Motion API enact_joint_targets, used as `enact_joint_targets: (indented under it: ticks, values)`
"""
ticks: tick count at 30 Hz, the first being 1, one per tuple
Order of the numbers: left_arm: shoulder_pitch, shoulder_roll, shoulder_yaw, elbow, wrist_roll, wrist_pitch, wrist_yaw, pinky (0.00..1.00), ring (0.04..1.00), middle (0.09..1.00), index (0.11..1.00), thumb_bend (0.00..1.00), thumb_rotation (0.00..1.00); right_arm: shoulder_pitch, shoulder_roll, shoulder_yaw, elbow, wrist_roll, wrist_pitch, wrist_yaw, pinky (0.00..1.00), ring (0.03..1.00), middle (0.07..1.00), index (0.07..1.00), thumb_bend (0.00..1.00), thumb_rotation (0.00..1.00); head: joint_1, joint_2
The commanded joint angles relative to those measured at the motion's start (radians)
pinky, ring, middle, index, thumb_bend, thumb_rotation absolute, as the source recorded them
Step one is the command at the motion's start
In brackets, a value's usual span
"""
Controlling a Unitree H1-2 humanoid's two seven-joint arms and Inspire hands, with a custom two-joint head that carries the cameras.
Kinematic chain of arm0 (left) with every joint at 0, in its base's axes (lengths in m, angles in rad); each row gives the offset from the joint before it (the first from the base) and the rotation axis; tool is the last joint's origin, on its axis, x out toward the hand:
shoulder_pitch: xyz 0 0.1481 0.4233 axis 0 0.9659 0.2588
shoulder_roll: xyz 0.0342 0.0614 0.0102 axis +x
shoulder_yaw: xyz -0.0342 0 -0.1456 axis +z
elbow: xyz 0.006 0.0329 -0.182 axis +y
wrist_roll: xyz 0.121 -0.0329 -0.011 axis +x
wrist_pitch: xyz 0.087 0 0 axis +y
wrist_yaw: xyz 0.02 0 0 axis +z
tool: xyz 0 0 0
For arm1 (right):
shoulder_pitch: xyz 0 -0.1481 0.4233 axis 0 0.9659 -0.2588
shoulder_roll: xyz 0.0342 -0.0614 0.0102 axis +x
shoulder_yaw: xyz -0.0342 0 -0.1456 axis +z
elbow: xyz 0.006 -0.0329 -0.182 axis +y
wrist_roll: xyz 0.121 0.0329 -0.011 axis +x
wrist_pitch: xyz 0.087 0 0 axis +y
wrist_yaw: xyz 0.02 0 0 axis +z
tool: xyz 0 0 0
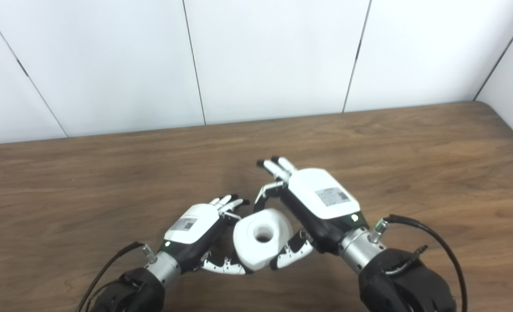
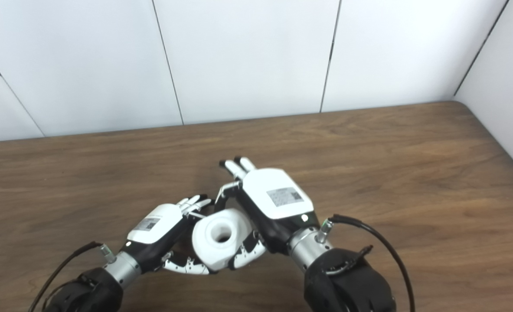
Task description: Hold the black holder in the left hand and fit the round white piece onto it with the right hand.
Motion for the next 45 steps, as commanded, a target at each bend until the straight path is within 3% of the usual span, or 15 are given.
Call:
enact_joint_targets:
  ticks: [1, 10, 24, 34, 38, 45]
  values:
    - [-0.011, 0.003, 0.001, -0.011, -0.005, -0.029, 0.022, 1.00, 1.000, 0.941, 0.481, 0.52, 0.05, -0.007, 0.026, -0.019, -0.042, -0.035, -0.061, 0.002, 0.83, 1.000, 0.954, 0.479, 0.52, 0.13, -0.002, 0.000]
    - [-0.006, 0.001, 0.006, 0.005, -0.003, -0.059, 0.045, 1.00, 1.000, 0.932, 0.481, 0.52, 0.05, 0.020, 0.070, -0.107, -0.042, -0.016, -0.164, -0.003, 0.81, 1.000, 0.946, 0.479, 0.52, 0.14, 0.005, -0.003]
    - [-0.011, -0.011, -0.004, -0.023, 0.012, -0.013, 0.013, 1.00, 1.000, 0.941, 0.482, 0.52, 0.05, 0.054, 0.087, -0.200, -0.001, 0.052, -0.201, -0.009, 0.78, 1.000, 0.949, 0.479, 0.51, 0.14, 0.042, 0.008]
    - [-0.012, -0.019, -0.007, -0.032, 0.017, 0.007, 0.001, 1.00, 1.000, 0.947, 0.482, 0.52, 0.05, 0.084, 0.107, -0.207, 0.017, 0.102, -0.194, -0.039, 0.83, 1.000, 0.954, 0.480, 0.51, 0.14, 0.061, 0.008]
    - [-0.012, -0.025, -0.011, -0.034, 0.024, 0.011, 0.001, 1.00, 1.000, 0.948, 0.482, 0.52, 0.05, 0.092, 0.107, -0.202, 0.021, 0.114, -0.200, -0.037, 0.77, 1.000, 0.951, 0.480, 0.51, 0.14, 0.080, 0.007]
    - [-0.014, -0.034, -0.013, -0.017, 0.026, 0.004, 0.013, 1.00, 1.000, 0.946, 0.482, 0.52, 0.05, 0.102, 0.113, -0.197, 0.041, 0.128, -0.196, -0.056, 0.75, 1.000, 0.956, 0.480, 0.51, 0.14, 0.082, -0.004]
